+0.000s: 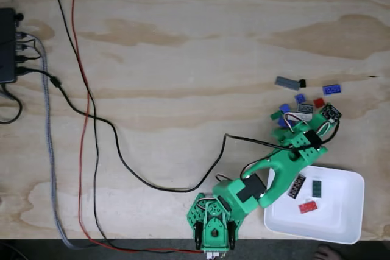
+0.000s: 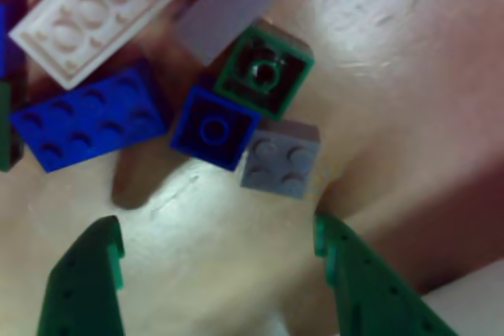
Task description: Put all lego bricks in the bin.
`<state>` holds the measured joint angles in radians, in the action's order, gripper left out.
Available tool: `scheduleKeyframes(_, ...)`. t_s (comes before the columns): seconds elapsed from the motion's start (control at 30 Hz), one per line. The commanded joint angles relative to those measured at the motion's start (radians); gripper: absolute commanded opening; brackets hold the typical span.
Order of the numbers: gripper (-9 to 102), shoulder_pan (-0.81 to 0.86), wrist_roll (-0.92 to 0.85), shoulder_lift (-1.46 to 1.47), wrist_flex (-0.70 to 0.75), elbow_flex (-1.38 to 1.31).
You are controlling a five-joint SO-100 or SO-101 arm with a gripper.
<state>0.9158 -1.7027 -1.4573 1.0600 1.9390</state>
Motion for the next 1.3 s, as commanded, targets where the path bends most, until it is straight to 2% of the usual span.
scheduleKeyframes(0.0,28,0.101,-0.043,-0.057,-0.075,0.017)
scheduleKeyframes(0.23,24,0.095,-0.020,-0.021,-0.186,0.028)
scheduleKeyframes(0.33,17,0.075,-0.008,-0.028,-0.195,0.032)
scheduleKeyframes(0.43,3,0.063,0.003,-0.029,-0.202,0.046)
scheduleKeyframes(0.57,0,0.055,0.012,-0.049,-0.195,0.067)
scheduleKeyframes(0.63,0,0.038,0.052,-0.077,-0.118,0.044)
scheduleKeyframes(0.77,0,-0.054,0.202,-0.249,0.189,-0.052)
scheduleKeyframes(0.9,0,-0.164,0.344,-0.525,0.379,-0.126)
scheduleKeyframes(1.0,0,-0.192,0.356,-0.663,0.508,-0.252)
scheduleKeyframes(1.1,0,-0.095,0.245,-0.802,0.520,-0.264)
scheduleKeyframes(1.27,0,0.290,0.023,-0.948,0.387,-0.078)
